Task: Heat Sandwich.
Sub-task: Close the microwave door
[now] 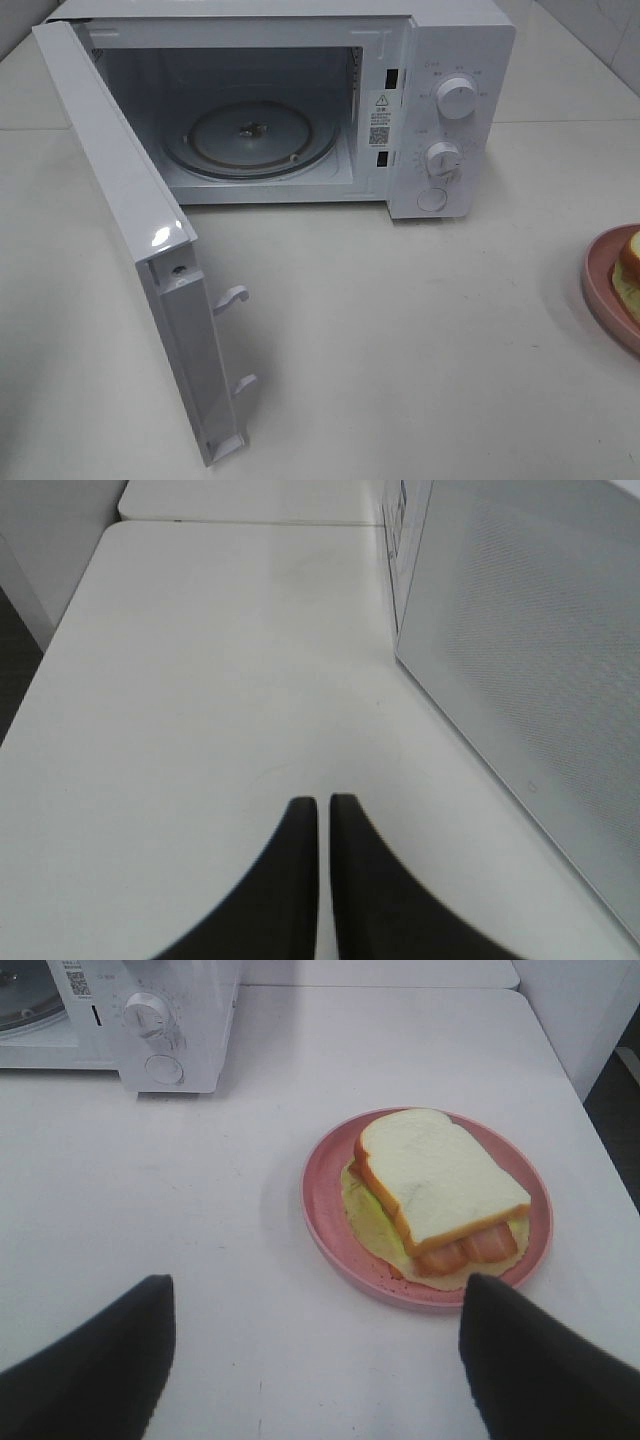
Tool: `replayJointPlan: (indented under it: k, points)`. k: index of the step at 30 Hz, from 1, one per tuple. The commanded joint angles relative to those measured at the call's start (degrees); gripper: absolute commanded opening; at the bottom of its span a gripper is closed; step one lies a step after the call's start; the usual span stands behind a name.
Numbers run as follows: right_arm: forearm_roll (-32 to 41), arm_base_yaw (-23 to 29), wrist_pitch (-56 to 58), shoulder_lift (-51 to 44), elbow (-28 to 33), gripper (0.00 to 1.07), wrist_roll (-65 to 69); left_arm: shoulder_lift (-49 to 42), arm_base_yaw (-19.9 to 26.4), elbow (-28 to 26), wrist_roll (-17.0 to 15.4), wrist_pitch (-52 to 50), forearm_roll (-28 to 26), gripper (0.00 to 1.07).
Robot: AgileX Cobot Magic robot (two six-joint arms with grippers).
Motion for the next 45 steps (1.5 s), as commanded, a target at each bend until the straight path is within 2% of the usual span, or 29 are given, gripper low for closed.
replayJointPlan:
  k: [1,7,11,12,15,19,27,30,32,37,40,45]
  points:
    - [0.17,-0.46,-0.40,-1.49,0.29,0.76,-0.40,3.44,0.17,2.58,-0.29,-6.99,0.06,0.00]
    - [0.17,-0.46,-0.40,-1.49,0.29,0.76,-0.40,7.33,0.17,7.10,-0.29,-18.62,0.06,0.00]
    - [0.17,-0.46,-0.40,-1.49,0.29,0.76,-0.40,11.63,0.17,12.72,-0.29,-32.72,0.11,0.00]
    - [0.17,-0.46,-0.40,-1.49,0.29,0.76,-0.40,11.63,0.17,12.72,-0.29,-32.72,0.11,0.00]
    - [0.17,-0.46,-0.40,-1.49,0.29,0.76,-0.40,14.90,0.17,15.07,-0.29,-42.80,0.11,0.00]
    - [0.17,-0.46,-0.40,-1.49,0.29,0.76,-0.40,17.88,0.17,15.87,-0.29,-49.73,0.11,0.00]
    - [0.17,-0.46,-0.40,-1.49,0.29,0.76,-0.46,29.74,0.17,15.87,-0.80,-64.34,3.67,0.00]
    - [0.17,-0.46,-0.40,-1.49,0.29,0.76,-0.46,35.98,-0.57,15.87,-3.55,-72.02,6.88,0.00]
    - [0.17,-0.46,-0.40,-1.49,0.29,0.76,-0.46,37.47,-0.97,15.64,-3.78,-72.82,7.45,0.00]
    - [0.17,-0.46,-0.40,-1.49,0.29,0.76,-0.46,44.40,-3.61,13.64,-3.78,-76.20,9.57,0.00]
    - [0.17,-0.46,-0.40,-1.49,0.29,0.76,-0.40,49.33,-7.28,11.23,-3.72,-78.44,10.26,0.00]
    - [0.11,-0.46,-0.40,-1.49,0.29,0.76,-0.40,55.12,-10.60,8.48,-3.72,-80.44,11.46,0.00]
